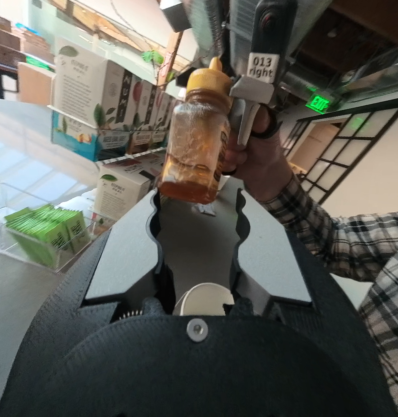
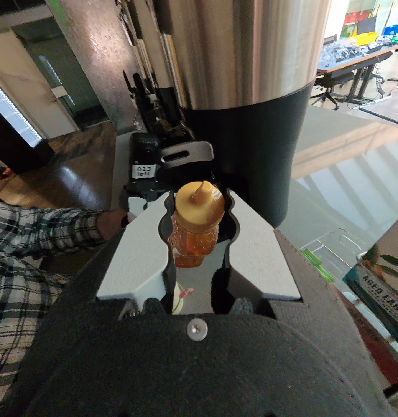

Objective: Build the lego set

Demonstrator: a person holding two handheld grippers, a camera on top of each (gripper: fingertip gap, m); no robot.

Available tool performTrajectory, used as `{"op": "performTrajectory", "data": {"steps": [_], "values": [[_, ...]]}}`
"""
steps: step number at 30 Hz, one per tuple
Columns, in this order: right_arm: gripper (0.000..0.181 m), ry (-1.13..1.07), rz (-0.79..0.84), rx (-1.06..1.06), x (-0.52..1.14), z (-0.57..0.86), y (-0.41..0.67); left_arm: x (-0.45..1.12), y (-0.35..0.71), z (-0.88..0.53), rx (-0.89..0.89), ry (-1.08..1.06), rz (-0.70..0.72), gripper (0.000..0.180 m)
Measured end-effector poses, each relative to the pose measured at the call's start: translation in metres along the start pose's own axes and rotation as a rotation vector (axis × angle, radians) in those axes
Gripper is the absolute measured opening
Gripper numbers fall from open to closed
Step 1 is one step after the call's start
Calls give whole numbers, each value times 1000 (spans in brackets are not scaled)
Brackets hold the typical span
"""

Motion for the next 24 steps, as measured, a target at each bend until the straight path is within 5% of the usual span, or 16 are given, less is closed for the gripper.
{"op": "performTrajectory", "data": {"steps": [24], "values": [[42, -751, -545, -193, 118, 107, -36, -93, -36, 1, 114, 25, -105, 56]]}}
Point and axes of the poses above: each gripper's, where its closed fingertips meet, x out along the fingers, y out of its top, z = x × y across the jaws, the point moved 9 cm from there along -x, back along the fingers, and after that the axes turned 8 degrees about -x, right-handed, at the moved point
